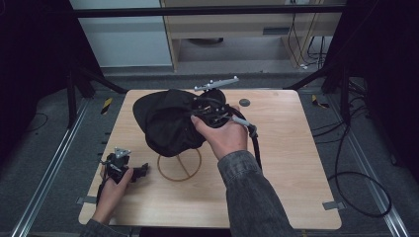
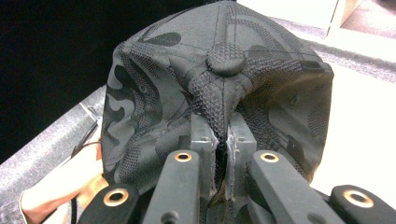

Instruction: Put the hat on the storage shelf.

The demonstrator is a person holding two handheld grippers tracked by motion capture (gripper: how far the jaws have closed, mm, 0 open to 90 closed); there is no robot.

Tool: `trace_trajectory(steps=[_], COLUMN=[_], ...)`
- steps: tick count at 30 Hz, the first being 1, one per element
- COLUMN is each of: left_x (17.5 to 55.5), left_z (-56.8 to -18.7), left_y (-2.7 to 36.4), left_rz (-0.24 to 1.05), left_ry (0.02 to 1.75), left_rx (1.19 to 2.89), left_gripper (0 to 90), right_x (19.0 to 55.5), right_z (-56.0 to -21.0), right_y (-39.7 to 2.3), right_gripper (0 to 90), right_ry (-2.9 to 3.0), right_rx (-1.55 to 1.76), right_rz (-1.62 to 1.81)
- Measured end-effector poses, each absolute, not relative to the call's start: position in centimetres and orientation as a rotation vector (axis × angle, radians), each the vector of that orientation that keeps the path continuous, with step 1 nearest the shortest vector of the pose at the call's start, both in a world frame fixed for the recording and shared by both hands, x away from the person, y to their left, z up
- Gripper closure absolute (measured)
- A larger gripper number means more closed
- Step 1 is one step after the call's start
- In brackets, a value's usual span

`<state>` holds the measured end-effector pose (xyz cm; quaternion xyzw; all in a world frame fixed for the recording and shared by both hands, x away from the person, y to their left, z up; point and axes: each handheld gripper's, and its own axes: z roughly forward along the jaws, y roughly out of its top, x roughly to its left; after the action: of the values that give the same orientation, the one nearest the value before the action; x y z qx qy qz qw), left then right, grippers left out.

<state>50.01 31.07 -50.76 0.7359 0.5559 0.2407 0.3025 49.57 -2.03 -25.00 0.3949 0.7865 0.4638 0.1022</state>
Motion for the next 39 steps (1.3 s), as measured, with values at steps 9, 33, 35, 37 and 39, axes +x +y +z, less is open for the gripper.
trace_trajectory(steps=[9,33,35,37,39], left_x=[50.0,50.0,50.0,50.0,50.0], left_z=[-50.8,-50.8,-50.8,-50.8,-50.8], left_y=[31.0,30.9,30.9,30.9,30.9], left_rz=[0.635,0.633,0.633,0.633,0.633], left_ry=[1.475,1.469,1.469,1.469,1.469], left_rx=[1.948,1.953,1.953,1.953,1.953], left_gripper=[0.0,0.0,0.0,0.0,0.0], right_x=[49.6,50.3,50.4,50.5,50.5], right_z=[-26.2,-27.0,-27.1,-27.1,-27.1], right_y=[-1.9,0.4,0.5,0.5,0.5], right_gripper=[83.9,78.6,77.7,77.2,76.4], right_ry=[2.355,2.36,2.36,2.359,2.358], right_rx=[1.182,1.154,1.151,1.151,1.154], right_rz=[1.323,1.254,1.249,1.249,1.254])
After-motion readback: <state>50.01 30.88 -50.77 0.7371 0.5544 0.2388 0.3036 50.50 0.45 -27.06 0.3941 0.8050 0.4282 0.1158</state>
